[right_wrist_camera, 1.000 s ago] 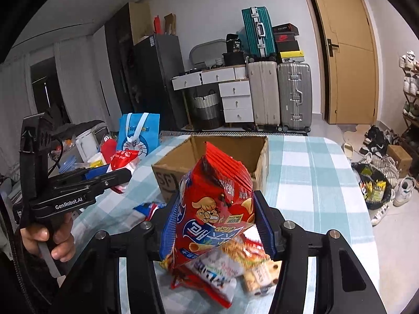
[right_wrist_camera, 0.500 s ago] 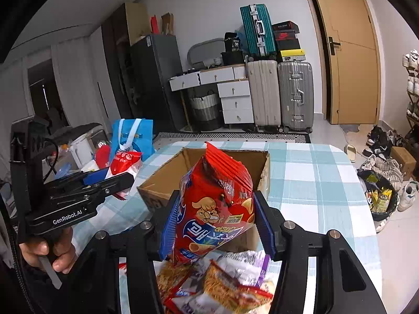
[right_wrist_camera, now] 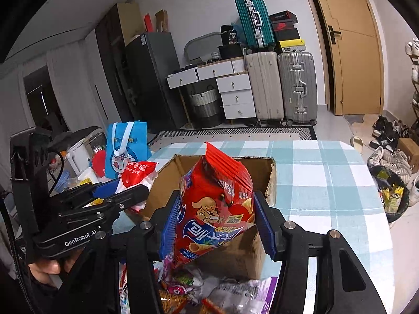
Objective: Organize snacks
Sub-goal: 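Lift both bags and drop them into the cardboard box, opening both tools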
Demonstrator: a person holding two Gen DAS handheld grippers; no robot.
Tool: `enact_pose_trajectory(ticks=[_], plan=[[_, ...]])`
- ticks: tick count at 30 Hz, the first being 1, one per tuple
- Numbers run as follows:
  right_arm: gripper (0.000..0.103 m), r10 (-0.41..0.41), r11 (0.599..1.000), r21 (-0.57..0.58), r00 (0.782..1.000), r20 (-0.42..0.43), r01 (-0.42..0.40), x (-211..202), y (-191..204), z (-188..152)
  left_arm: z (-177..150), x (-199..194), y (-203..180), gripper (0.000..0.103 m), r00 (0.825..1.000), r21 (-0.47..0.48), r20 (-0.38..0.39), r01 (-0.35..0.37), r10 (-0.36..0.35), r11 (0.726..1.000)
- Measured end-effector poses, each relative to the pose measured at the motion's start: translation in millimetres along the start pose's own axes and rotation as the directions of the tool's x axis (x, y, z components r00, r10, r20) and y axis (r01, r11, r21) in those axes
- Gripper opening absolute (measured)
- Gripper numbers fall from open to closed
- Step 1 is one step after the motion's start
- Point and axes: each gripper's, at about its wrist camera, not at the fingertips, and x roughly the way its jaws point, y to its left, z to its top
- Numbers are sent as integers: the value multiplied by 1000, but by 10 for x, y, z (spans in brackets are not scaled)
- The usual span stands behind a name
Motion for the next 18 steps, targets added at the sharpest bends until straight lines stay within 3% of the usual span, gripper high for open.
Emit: enact_pose_trajectory(ticks=[18], plan=[[54,-13,1000,4,999,-39,14,533,-78,126,34,634,-6,41,999,16,-46,-21,21,1000]])
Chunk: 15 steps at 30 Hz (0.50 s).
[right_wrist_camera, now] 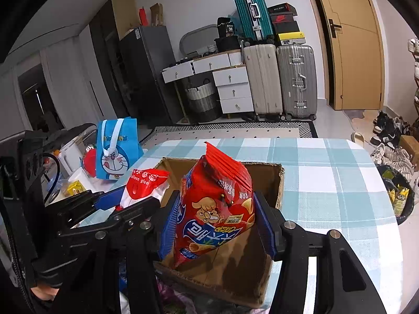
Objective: Organize snacks
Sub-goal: 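Lift both bags and drop them into the cardboard box, opening both tools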
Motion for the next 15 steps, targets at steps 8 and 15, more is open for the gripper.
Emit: enact_pose_trajectory(ticks=[8,15], plan=[[54,-19,999,-40,999,-39,18,158,22,-5,-20,217,0,41,1000,3,-27,-5,6,1000],[56,7,1000,-30,999,-41,-8,130,-13,-43,-38,242,31,41,1000,17,-23,-6,6,1000]])
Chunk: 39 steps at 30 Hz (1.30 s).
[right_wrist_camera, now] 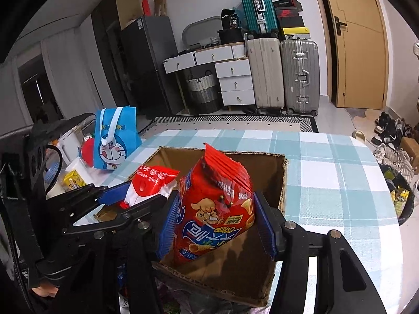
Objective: Organize snacks
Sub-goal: 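Lift both bags and drop them into the cardboard box, opening both tools, then grasp the white-red snack bag with left tool while right tool grasps noodle-snack bag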
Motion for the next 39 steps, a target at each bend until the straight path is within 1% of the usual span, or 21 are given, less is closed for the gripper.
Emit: enact_pose_trajectory(ticks=[1,3,4,5,6,7,8,9,10,11,12,13,16,20,24,30,33,36,39], plan=[[57,8,1000,1,1000,1,-8,-10,2,-4,-1,-6,-3,42,1000,2,6,2,-2,1000],[61,15,1000,-5,1000,12,-15,-50,21,-13,-19,-81,28,48,1000,-1,8,2,-2,1000],[62,10,1000,-8,1000,17,-10,-72,31,-18,-25,-116,46,53,1000,-6,10,5,-5,1000],[62,0,1000,-11,1000,22,0,-99,43,-24,-28,-167,53,62,1000,-8,13,9,-8,1000],[66,-12,1000,-16,999,32,12,-156,57,-29,-30,-211,70,67,1000,-13,14,12,-12,1000],[70,-16,1000,-16,999,40,16,-203,63,-34,-35,-266,88,79,1000,-18,17,12,-12,1000],[83,-19,1000,-13,998,53,20,-283,63,-44,-52,-358,103,84,1000,-20,27,11,-11,1000],[95,-21,1000,-11,998,65,22,-357,62,-52,-66,-433,109,84,999,-20,38,10,-9,1000],[99,-24,1000,-9,997,80,25,-438,58,-59,-84,-507,112,86,999,-18,45,8,-7,1000],[102,-27,1000,-8,995,94,28,-517,54,-73,-115,-593,125,94,999,-13,48,10,-9,1000],[102,-35,999,-7,994,108,36,-633,42,-95,-141,-654,129,100,999,-11,50,12,-11,1000],[102,-40,999,-4,993,112,41,-704,29,-112,-177,-722,139,102,998,-10,57,10,-9,1000],[103,-55,998,14,992,112,54,-909,-30,-210,-309,-920,167,102,998,-11,67,4,-3,1000],[103,-63,998,26,994,89,61,-1101,-66,-402,-534,-1087,222,102,999,-35,41,-3,4,999],[103,-93,995,22,994,62,92,-1223,-61,-658,-758,-1194,209,102,1000,-21,25,-15,15,1000],[103,-109,994,28,994,17,108,-1299,-30,-972,-991,-1361,131,102,1000,-8,14,-2,2,1000],[103,-89,995,39,996,-5,89,-1319,1,-1100,-1066,-1427,67,102,1000,4,9,2,-2,1000],[103,-76,996,51,996,-35,78,-1301,27,-1167,-1137,-1462,15,102,1000,6,-15,23,-23,1000],[103,-64,996,60,996,-59,67,-1270,54,-1228,-1220,-1484,-42,102,999,20,-30,21,-20,1000]])
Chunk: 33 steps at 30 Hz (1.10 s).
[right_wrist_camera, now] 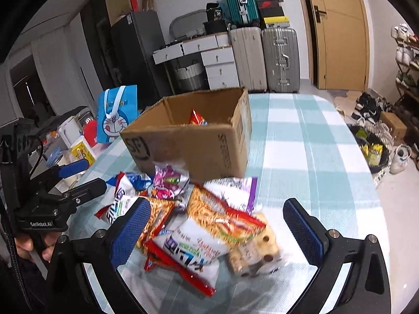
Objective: Organize snacks
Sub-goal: 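Grasp the white-red snack bag with left tool while right tool grasps noodle-snack bag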
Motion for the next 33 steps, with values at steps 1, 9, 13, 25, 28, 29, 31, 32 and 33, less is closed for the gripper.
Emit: enact_pose_trajectory(ticks=[1,9,13,25,28,29,31,32,33], plan=[[103,4,1000,1,1000,-6,-4,18,3,-7,-26,-5,-18,102,1000,4,-5,-1,1,1000],[103,14,1000,-8,996,-88,-15,210,52,-66,-40,67,-103,102,999,10,-40,11,-11,1000],[103,36,999,3,993,-115,-36,257,19,-89,-38,106,-124,102,998,14,-59,26,-25,1000],[92,125,991,73,977,-176,-114,366,-80,-131,-73,267,-200,102,994,43,-102,40,-36,998],[86,133,990,75,978,-162,-122,367,-52,-129,-76,299,-221,102,993,45,-108,47,-42,998],[84,137,989,75,977,-164,-126,377,-45,-129,-82,302,-217,102,993,45,-108,49,-44,998],[82,138,989,71,976,-169,-128,384,-26,-137,-91,327,-214,102,992,42,-115,52,-47,998],[80,135,990,68,976,-168,-125,387,-19,-136,-95,340,-215,102,992,40,-119,54,-49,998],[78,135,990,67,977,-167,-126,385,-10,-138,-97,358,-219,102,991,39,-122,56,-51,998]])
